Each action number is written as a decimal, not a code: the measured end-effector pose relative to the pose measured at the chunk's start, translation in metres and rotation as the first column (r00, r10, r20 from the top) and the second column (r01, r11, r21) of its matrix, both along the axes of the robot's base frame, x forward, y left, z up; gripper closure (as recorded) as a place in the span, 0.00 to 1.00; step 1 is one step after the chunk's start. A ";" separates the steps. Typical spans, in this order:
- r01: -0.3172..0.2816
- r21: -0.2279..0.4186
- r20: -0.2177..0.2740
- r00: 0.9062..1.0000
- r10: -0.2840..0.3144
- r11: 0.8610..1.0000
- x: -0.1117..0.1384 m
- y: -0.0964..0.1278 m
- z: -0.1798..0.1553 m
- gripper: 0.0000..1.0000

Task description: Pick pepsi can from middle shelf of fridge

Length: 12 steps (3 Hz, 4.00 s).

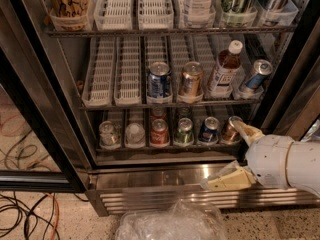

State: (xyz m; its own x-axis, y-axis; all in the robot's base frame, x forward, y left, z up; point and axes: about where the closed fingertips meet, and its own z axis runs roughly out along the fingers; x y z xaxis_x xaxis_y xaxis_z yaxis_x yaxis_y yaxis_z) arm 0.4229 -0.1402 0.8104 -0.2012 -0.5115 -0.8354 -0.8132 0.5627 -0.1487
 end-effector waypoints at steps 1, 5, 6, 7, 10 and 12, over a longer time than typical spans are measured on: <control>0.008 0.083 0.017 1.000 -0.009 0.997 0.004 0.015 -0.003 0.00; 0.161 0.400 0.146 0.961 -0.236 0.902 0.045 0.061 0.002 0.00; 0.169 0.419 0.235 0.929 -0.286 0.892 0.043 0.063 -0.004 0.00; 0.113 0.444 0.346 0.894 -0.286 0.889 0.052 0.083 0.013 0.00; 0.107 0.484 0.345 0.889 -0.301 0.869 0.062 0.084 0.000 0.00; 0.144 0.467 0.410 0.839 -0.357 0.873 0.107 0.088 0.009 0.00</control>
Offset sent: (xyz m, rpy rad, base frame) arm 0.0452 0.0657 0.0001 0.4757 -0.1759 -0.2547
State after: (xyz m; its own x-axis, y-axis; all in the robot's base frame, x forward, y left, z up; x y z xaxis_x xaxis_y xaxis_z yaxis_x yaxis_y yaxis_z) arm 0.5297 -0.0526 0.8196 0.1958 -0.0966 -0.9759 -0.5237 0.8311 -0.1873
